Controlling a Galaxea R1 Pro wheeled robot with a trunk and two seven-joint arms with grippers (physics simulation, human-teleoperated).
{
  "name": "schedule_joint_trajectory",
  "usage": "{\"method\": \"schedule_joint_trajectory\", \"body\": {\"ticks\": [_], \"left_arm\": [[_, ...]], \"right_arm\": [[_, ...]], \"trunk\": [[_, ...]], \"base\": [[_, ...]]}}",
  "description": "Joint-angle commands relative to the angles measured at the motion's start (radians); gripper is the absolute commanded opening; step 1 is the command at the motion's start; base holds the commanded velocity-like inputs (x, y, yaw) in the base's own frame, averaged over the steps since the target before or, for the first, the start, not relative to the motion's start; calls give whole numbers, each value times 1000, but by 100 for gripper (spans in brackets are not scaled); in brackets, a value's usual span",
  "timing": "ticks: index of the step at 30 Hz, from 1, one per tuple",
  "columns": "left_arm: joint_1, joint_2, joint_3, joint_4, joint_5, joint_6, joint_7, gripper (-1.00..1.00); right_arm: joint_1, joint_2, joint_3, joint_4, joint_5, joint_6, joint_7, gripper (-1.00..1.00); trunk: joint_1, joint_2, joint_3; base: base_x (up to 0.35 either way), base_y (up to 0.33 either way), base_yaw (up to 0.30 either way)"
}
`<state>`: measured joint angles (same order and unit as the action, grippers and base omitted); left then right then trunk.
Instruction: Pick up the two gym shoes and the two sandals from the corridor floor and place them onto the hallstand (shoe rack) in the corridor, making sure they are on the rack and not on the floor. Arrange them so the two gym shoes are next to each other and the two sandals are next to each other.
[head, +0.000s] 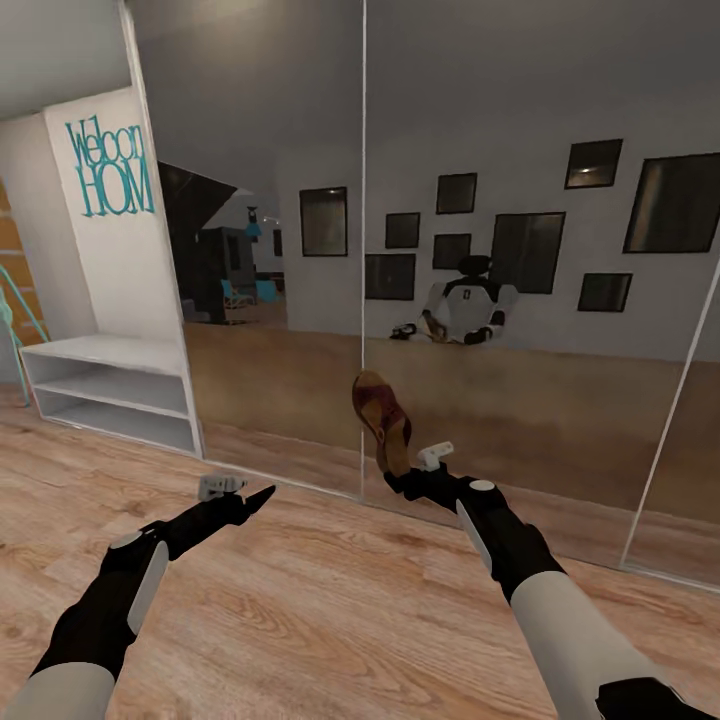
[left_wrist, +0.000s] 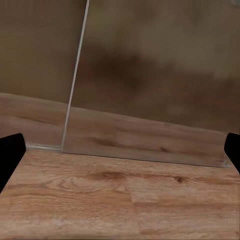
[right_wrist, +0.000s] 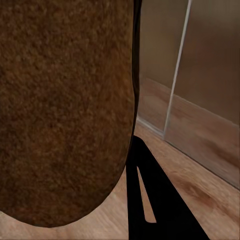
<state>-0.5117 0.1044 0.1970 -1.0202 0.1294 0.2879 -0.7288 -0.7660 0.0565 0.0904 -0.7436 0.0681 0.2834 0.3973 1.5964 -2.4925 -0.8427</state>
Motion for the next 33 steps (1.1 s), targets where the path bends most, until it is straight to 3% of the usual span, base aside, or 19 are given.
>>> {"method": "schedule_joint_trajectory", "body": {"ticks": [1, 20, 33], "left_arm": [[-1, 0, 1, 0, 9, 10, -3, 100], [-1, 0, 1, 0, 9, 10, -3, 100], [-1, 0, 1, 0, 9, 10, -3, 100]], "right_arm": [[0, 0, -1, -2, 6, 5, 5, -100], [0, 0, -1, 0, 6, 5, 5, -100], [0, 0, 0, 0, 6, 5, 5, -100]], "trunk": [[0, 0, -1], [0, 0, 11], [0, 0, 19]], "base": [[0, 0, 292], [7, 0, 292], [303, 17, 292]]}}
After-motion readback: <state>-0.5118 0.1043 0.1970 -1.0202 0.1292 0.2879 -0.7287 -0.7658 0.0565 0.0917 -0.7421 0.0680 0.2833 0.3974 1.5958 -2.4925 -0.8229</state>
